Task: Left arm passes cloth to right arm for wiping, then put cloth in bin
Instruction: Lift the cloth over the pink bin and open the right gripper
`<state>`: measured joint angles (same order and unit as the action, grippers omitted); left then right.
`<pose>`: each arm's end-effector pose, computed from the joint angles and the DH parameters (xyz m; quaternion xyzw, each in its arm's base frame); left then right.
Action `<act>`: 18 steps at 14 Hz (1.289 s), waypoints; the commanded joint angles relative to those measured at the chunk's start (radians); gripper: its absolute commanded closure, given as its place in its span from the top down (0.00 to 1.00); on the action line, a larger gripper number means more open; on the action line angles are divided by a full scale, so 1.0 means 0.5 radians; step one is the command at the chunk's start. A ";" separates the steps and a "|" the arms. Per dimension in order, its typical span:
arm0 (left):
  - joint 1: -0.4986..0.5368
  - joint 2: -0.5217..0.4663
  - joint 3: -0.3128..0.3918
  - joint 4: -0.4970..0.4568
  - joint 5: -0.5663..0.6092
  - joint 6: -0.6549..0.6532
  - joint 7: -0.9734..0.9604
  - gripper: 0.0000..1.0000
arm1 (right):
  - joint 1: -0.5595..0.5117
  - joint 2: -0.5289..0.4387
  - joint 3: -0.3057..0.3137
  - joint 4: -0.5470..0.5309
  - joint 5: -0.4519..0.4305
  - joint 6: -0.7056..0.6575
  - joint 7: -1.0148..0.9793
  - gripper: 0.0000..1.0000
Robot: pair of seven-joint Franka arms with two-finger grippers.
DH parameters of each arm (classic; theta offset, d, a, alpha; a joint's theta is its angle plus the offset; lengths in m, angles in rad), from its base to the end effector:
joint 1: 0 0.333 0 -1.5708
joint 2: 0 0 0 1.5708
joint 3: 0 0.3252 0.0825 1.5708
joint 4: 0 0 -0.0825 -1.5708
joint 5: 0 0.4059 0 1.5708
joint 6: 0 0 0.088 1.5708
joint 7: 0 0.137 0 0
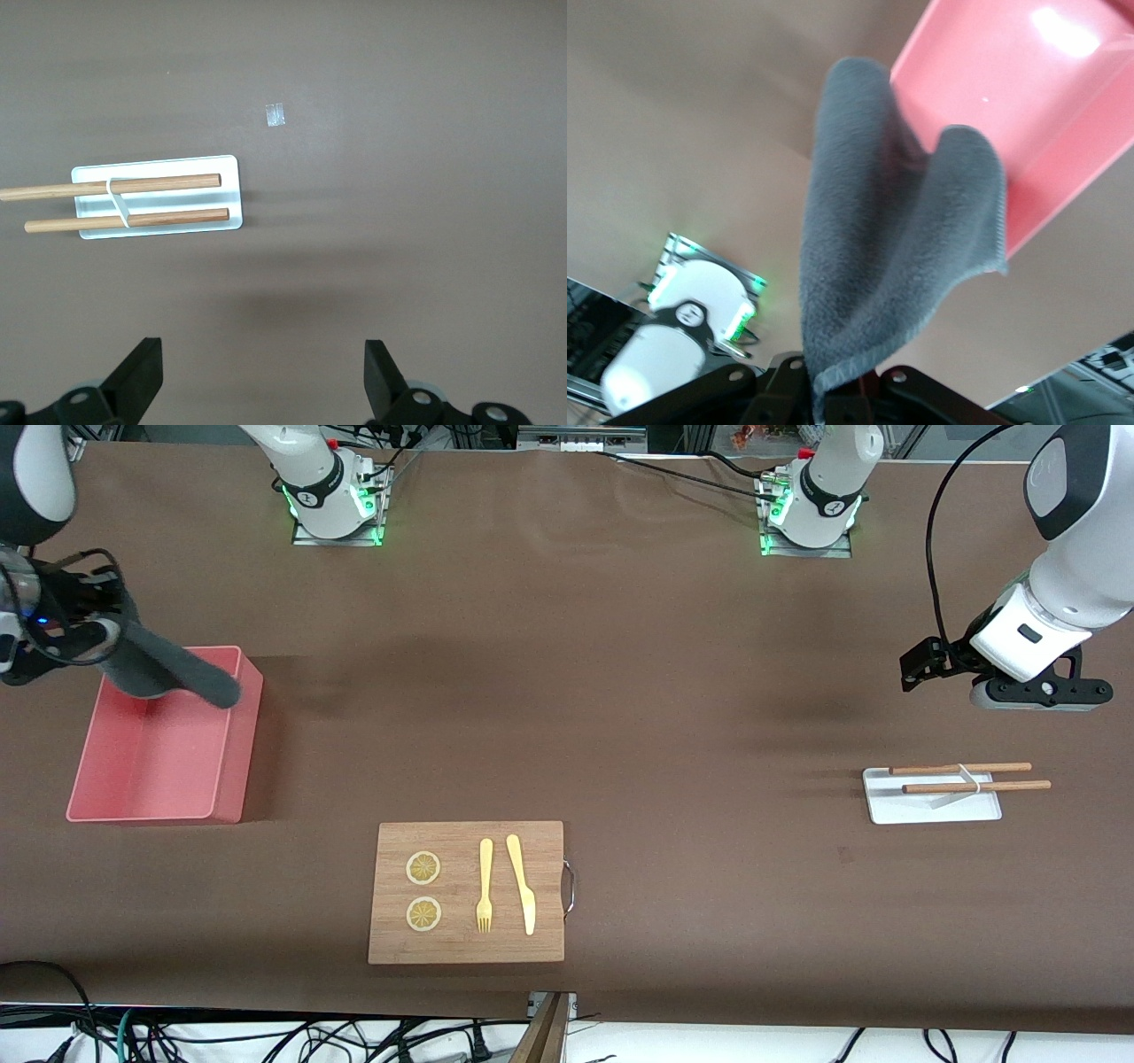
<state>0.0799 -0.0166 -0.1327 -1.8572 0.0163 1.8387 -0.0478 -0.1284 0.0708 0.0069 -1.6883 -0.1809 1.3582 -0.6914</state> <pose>0.5773 -0.0291 0.4936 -0.9999 0.0047 0.0006 0.0090 0.5401 -0.0937 0.4986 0.9369 0.2733 -0.2178 0.0043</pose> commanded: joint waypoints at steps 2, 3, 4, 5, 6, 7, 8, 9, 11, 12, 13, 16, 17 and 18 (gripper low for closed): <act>0.018 -0.019 -0.020 0.018 0.035 -0.033 -0.015 1.00 | -0.013 0.159 -0.103 0.069 -0.095 0.127 -0.191 0.00; 0.018 -0.019 -0.020 0.018 0.035 -0.033 -0.015 1.00 | -0.013 0.214 -0.127 0.042 -0.120 0.216 -0.194 0.00; 0.015 -0.019 -0.023 0.018 0.035 -0.033 -0.018 1.00 | -0.016 0.275 -0.152 0.030 -0.114 0.274 -0.197 0.00; 0.015 -0.022 -0.023 0.018 0.035 -0.033 -0.015 1.00 | -0.025 0.321 -0.155 0.026 -0.108 0.333 -0.185 0.00; 0.018 -0.022 -0.020 0.015 0.035 -0.036 -0.006 1.00 | -0.025 0.346 -0.155 0.026 -0.105 0.376 -0.173 0.00; 0.021 -0.019 -0.020 0.018 0.032 -0.042 0.000 1.00 | -0.025 0.349 -0.155 0.026 -0.105 0.406 -0.164 0.00; 0.021 -0.019 -0.017 0.021 0.035 -0.039 -0.012 1.00 | -0.025 0.352 -0.155 0.020 -0.102 0.437 -0.145 0.00; 0.018 -0.004 -0.020 0.051 0.035 -0.039 -0.018 1.00 | -0.025 0.349 -0.155 0.017 -0.105 0.477 -0.103 0.00; 0.012 0.012 -0.020 0.088 0.041 -0.039 -0.015 1.00 | -0.071 0.349 -0.170 -0.022 -0.092 0.535 0.196 0.00; 0.012 0.015 -0.023 0.088 0.041 -0.042 -0.015 1.00 | -0.077 0.334 -0.173 -0.068 -0.080 0.551 0.390 0.07; 0.012 0.012 -0.023 0.088 0.041 -0.042 -0.015 1.00 | -0.078 0.316 -0.179 -0.084 -0.077 0.554 0.462 0.05; 0.015 0.015 -0.023 0.088 0.041 -0.045 -0.015 1.00 | -0.081 0.291 -0.225 -0.127 -0.037 0.551 0.514 0.00; 0.015 0.012 -0.023 0.088 0.041 -0.045 -0.003 1.00 | -0.081 0.303 -0.241 -0.148 -0.016 0.566 0.536 0.03; 0.015 0.015 -0.023 0.088 0.041 -0.045 -0.003 1.00 | -0.081 0.315 -0.244 -0.161 0.000 0.591 0.539 0.06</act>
<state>0.0799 -0.0165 -0.1343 -1.8359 0.0163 1.8387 -0.0480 -0.1604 0.2509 -0.1146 -1.7202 -0.2043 1.6199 -0.4471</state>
